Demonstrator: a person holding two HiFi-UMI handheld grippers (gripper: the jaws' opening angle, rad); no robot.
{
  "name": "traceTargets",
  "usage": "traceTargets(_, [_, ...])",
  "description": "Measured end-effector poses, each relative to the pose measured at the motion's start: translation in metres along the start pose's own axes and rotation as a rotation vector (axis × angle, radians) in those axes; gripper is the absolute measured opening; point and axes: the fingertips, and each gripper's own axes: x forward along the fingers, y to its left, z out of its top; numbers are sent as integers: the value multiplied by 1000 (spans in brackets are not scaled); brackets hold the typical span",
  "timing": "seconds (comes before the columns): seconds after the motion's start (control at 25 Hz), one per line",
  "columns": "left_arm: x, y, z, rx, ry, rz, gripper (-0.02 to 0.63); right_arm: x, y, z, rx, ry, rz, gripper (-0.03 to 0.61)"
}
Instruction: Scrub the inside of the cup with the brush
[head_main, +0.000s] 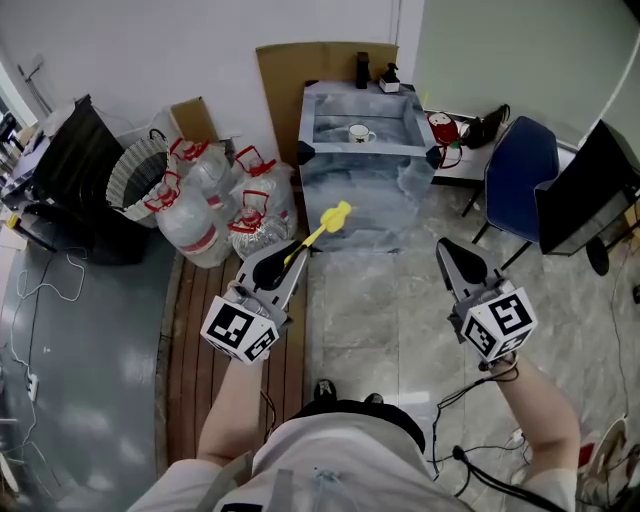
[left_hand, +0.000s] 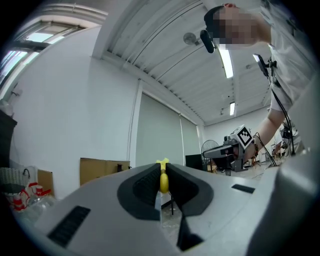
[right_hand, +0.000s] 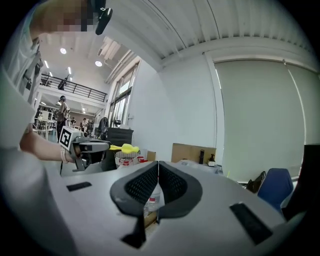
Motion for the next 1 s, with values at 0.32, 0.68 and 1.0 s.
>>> traceTargets(0.32, [-6,16,-2,-9,-14,-17,35,15,8,-2,0,21,-34,18])
traceTargets(0.68, [0,26,-11,-38,0,-36,35,22,10,-7,-7,42,-44,18])
traceTargets(1.0, [27,38,-21,-19,18,-26,35,41,-20,-18,22,29,-41,18])
